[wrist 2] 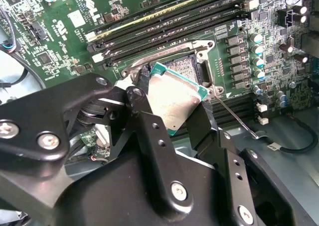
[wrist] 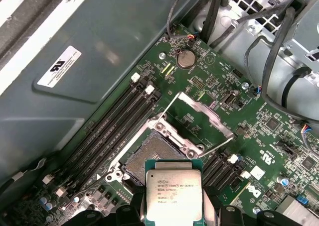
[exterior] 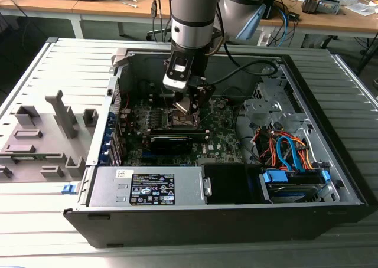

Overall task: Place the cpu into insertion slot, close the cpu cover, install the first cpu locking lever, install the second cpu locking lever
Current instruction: 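Place the cpu into insertion slot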

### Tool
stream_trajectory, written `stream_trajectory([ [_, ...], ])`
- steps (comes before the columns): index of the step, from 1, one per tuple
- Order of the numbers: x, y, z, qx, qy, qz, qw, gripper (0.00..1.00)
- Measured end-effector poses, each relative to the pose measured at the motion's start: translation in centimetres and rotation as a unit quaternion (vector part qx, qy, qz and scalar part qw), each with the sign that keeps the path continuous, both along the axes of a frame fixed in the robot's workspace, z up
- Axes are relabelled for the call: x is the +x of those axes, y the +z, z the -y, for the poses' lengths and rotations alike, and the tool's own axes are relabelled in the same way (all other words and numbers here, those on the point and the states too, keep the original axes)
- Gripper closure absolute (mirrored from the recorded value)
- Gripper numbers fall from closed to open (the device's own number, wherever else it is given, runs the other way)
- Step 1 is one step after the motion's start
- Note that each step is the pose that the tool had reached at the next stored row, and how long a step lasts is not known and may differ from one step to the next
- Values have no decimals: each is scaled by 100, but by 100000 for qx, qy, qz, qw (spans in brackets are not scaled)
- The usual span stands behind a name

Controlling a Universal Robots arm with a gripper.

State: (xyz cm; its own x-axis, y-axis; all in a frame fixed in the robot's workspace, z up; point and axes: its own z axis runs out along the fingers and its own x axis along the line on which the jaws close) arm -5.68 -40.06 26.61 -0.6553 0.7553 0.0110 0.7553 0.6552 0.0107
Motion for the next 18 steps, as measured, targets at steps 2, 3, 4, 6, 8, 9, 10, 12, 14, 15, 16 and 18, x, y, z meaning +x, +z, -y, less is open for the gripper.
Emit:
stream_trajectory([
  [2, 0, 0, 0, -66, -185, -6, 100000, 46],
  [3, 0, 0, 0, -84, -265, -5, 100000, 46],
  [4, 0, -1, 0, -95, -388, -4, 99999, 46],
  [6, 0, -1, 0, -107, -540, -4, 99998, 46],
  [8, 0, -2, 0, -114, -719, -5, 99997, 46],
  [9, 0, -2, 0, -116, -866, -6, 99996, 46],
  [10, 0, -2, 0, -123, -950, -6, 99995, 46],
  [12, 0, -3, 0, -126, -1104, -6, 99994, 46],
  [14, 0, -3, 0, -135, -1323, -6, 99991, 46],
  [15, 0, -4, 0, -138, -1481, -5, 99989, 46],
  [16, 0, -5, 0, -144, -1641, -4, 99986, 46],
  [18, 0, -6, 0, -156, -1997, -5, 99980, 46],
])
